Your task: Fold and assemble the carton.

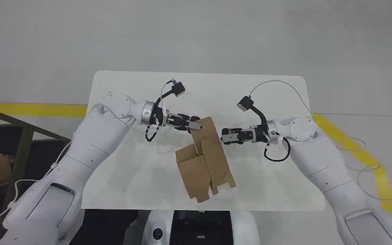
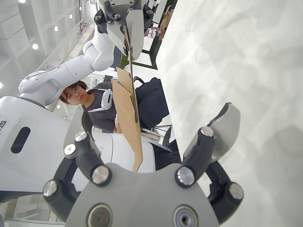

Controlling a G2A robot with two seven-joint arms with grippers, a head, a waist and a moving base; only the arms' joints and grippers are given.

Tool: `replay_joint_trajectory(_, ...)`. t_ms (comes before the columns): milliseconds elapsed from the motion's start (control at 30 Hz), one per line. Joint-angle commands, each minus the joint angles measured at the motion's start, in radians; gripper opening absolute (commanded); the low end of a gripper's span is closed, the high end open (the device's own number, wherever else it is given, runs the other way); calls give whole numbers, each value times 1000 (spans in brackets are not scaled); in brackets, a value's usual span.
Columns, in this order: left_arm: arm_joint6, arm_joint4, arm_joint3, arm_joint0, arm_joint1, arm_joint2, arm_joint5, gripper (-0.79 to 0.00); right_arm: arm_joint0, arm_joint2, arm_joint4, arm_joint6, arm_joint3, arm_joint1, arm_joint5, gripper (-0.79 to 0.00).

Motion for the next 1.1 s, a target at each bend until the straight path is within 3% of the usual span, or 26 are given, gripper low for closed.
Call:
replay_joint_trajectory(0, 0, -2, 5, -3, -3, 2, -2, -785, 2, -9, 1, 5, 0, -2, 5, -413)
replay_joint_trajectory(567, -1, -2, 26, -10, -13, -4, -11, -785, 24, -60, 35, 29, 25, -14, 29, -582)
replay_joint_trajectory(800, -3, 4, 34, -9, -14, -12, -16, -785, 36, -76, 47, 32, 32, -18, 32, -785)
replay_joint_trajectory(967, -6, 8, 36, -7, -15, -14, -17, -785, 39, -81, 60, 37, 24, -17, 37, -785)
replay_joint_trajectory(1000, -6, 8, 36, -7, -16, -14, -17, -665, 39, -81, 62, 38, 22, -16, 38, -785)
replay_joint_trajectory(1033, -5, 8, 36, -7, -16, -15, -17, -434, 39, -80, 65, 39, 19, -15, 39, -785)
replay_joint_trajectory(1067, -3, 10, 37, -6, -16, -17, -19, 0, 38, -79, 67, 39, 17, -14, 39, -785)
